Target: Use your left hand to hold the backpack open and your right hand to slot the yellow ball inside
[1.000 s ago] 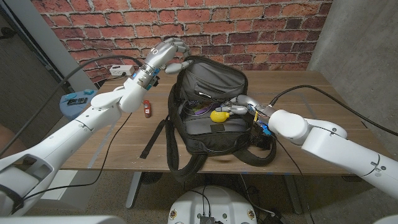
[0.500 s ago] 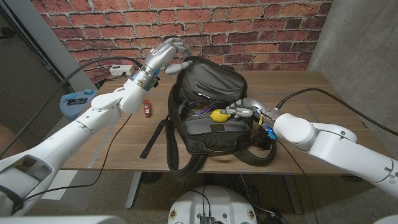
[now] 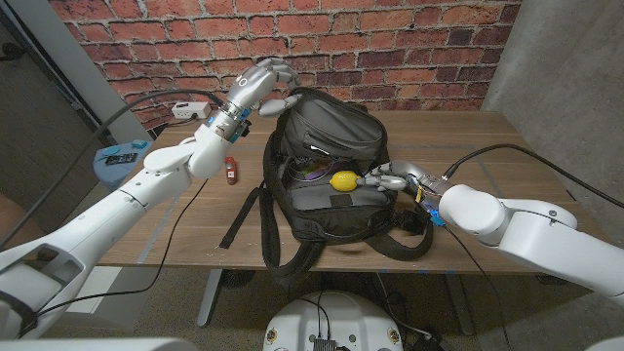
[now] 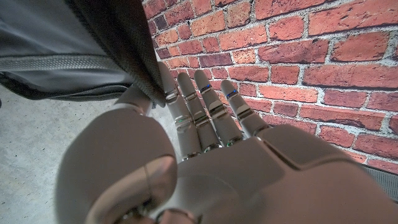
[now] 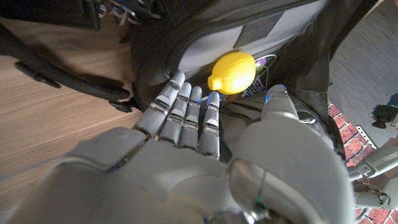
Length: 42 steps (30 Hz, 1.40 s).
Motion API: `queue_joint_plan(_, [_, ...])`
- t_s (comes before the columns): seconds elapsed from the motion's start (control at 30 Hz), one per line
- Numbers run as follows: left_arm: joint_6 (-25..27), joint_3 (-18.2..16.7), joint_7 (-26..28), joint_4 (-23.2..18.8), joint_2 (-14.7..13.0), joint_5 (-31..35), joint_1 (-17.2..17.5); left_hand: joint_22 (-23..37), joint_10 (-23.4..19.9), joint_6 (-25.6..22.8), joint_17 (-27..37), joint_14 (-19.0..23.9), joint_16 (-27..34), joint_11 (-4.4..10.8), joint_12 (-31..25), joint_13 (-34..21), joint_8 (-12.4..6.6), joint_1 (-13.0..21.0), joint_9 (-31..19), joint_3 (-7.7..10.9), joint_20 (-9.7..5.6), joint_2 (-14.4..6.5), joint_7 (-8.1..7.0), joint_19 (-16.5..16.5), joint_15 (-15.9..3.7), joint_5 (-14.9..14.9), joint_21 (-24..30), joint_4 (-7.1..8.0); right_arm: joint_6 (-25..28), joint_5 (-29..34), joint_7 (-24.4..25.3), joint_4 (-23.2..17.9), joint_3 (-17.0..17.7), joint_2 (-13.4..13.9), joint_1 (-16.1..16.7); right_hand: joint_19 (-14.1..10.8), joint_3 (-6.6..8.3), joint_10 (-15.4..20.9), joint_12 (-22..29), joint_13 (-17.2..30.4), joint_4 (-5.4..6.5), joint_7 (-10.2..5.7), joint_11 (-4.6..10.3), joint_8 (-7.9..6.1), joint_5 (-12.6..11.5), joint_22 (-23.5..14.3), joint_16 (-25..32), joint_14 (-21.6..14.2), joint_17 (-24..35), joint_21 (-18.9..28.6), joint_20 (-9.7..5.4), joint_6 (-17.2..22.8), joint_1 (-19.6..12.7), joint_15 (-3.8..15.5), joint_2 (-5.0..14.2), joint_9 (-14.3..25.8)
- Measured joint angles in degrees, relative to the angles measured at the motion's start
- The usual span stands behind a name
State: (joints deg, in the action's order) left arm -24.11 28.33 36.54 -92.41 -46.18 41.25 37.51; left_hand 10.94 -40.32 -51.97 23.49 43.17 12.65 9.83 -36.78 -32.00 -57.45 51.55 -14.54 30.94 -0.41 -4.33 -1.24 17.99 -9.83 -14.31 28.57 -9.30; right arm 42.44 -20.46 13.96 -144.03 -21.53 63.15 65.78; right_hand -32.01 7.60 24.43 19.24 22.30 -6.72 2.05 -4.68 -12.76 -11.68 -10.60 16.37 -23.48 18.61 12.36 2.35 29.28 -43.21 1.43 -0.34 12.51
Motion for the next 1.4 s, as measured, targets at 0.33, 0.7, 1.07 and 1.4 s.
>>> queue_joint_plan(0.33, [-0.37,0.05,0.50,0.35,0.39,0.02,-0.19,0.00,0.00,-0.01,0.00,0.00,0.00,0.00,0.00,0.00,0.00,-0.14,0.00,0.00,0.00,0.14,0.00,-0.61,0.00,0.01,0.00,0.00,2.29,-2.64,2.81,-1.57,3.60,2.05,3.32,-0.21,0.00,0.00,-0.46,-0.29,0.00,-0.03,0.00,0.00,0.00,0.01,0.00,-0.17,0.01,0.00,-0.22,0.03,0.00,0.16,0.00,0.00])
queue_joint_plan(0.7, [-0.66,0.27,0.67,0.52,0.66,0.02,-0.41,0.00,0.00,-0.01,0.04,0.01,0.00,0.00,0.00,0.15,0.00,-0.14,0.02,0.00,0.00,0.14,0.01,-0.61,0.00,0.01,0.00,0.00,2.16,-5.08,4.99,-1.57,8.21,3.49,7.07,-0.31,0.00,0.54,-0.46,-0.45,0.00,-0.20,-0.07,0.00,0.00,-0.04,0.45,-0.19,-0.22,0.01,-0.32,0.20,-0.30,0.18,0.30,0.01])
queue_joint_plan(1.07, [-0.85,0.55,0.68,0.89,0.98,-0.02,-0.76,0.01,0.00,-0.02,0.03,0.01,0.00,0.00,0.00,-0.01,-0.21,-0.19,0.03,0.00,0.00,0.19,0.01,-0.60,0.00,0.40,0.00,0.00,1.54,-6.23,5.98,-1.07,11.86,4.05,9.54,-0.30,0.00,0.72,-0.46,-0.52,0.00,0.01,0.11,0.00,0.00,-0.01,0.45,-0.44,-0.27,0.00,-0.30,0.41,-0.48,0.41,0.47,0.01])
queue_joint_plan(1.4, [-0.89,0.75,0.42,1.21,1.29,-0.23,-0.97,0.01,0.00,-0.02,0.03,0.02,0.00,0.00,0.00,-0.01,-0.21,-0.12,0.19,0.00,0.00,0.13,0.02,-0.60,0.00,0.40,0.01,0.00,1.28,-6.30,6.06,-0.30,13.40,4.44,9.72,-0.61,0.24,0.72,-0.88,-0.71,-0.23,0.01,0.11,0.00,0.00,-0.01,0.45,-0.46,-0.27,0.00,-0.62,0.41,-0.53,0.43,0.53,0.01])
